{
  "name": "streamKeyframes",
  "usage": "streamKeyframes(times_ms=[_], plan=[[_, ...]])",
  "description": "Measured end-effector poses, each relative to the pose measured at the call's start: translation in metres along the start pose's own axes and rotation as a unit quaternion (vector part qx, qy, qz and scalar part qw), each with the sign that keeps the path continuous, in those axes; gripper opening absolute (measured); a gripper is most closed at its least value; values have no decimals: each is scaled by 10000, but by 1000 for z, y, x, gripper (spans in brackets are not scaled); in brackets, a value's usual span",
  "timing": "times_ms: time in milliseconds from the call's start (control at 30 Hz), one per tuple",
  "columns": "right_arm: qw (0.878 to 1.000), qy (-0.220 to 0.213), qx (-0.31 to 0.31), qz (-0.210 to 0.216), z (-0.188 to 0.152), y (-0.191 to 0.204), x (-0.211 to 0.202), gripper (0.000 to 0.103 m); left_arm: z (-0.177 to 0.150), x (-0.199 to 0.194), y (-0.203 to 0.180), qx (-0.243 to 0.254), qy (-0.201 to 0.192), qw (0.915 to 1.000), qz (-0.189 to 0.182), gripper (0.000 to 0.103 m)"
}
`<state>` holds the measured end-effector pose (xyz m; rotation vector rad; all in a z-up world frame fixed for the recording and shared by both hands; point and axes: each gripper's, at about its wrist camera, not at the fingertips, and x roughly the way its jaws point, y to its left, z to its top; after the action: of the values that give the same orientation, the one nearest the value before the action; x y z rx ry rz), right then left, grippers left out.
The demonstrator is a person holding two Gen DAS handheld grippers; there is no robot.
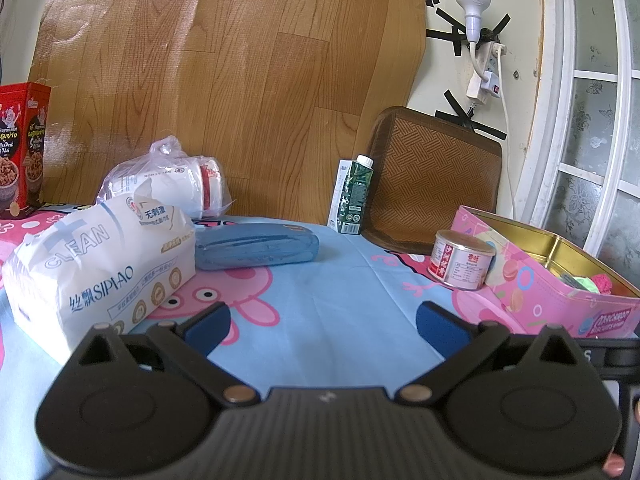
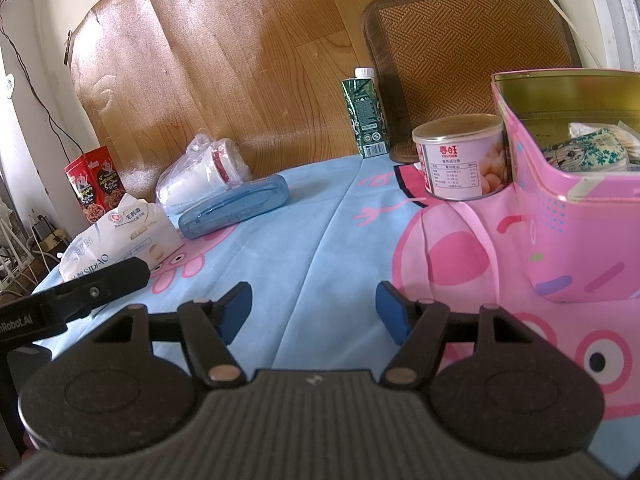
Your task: Organize soft objects
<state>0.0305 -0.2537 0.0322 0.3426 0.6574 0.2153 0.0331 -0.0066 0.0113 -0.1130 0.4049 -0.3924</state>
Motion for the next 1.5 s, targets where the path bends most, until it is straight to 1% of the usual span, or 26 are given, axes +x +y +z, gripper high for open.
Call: streamKeyframes(times_ms=[700,967,1167,1500], plan=[[10000,12,-7,-8,0,1,1,71,0,0,-1,-16,11,10000,-7,103],[9998,47,-115,-122,-2,5,2,71,0,-2,-4,-15,-44,10000,-20,103],[9994,78,-237,-227,-2,8,4,71,0,-5,1,-41,-111,9999,-53,103],[9992,97,-279,-268,-2,9,4,71,-1,-7,2,-70,-139,9998,-108,103]])
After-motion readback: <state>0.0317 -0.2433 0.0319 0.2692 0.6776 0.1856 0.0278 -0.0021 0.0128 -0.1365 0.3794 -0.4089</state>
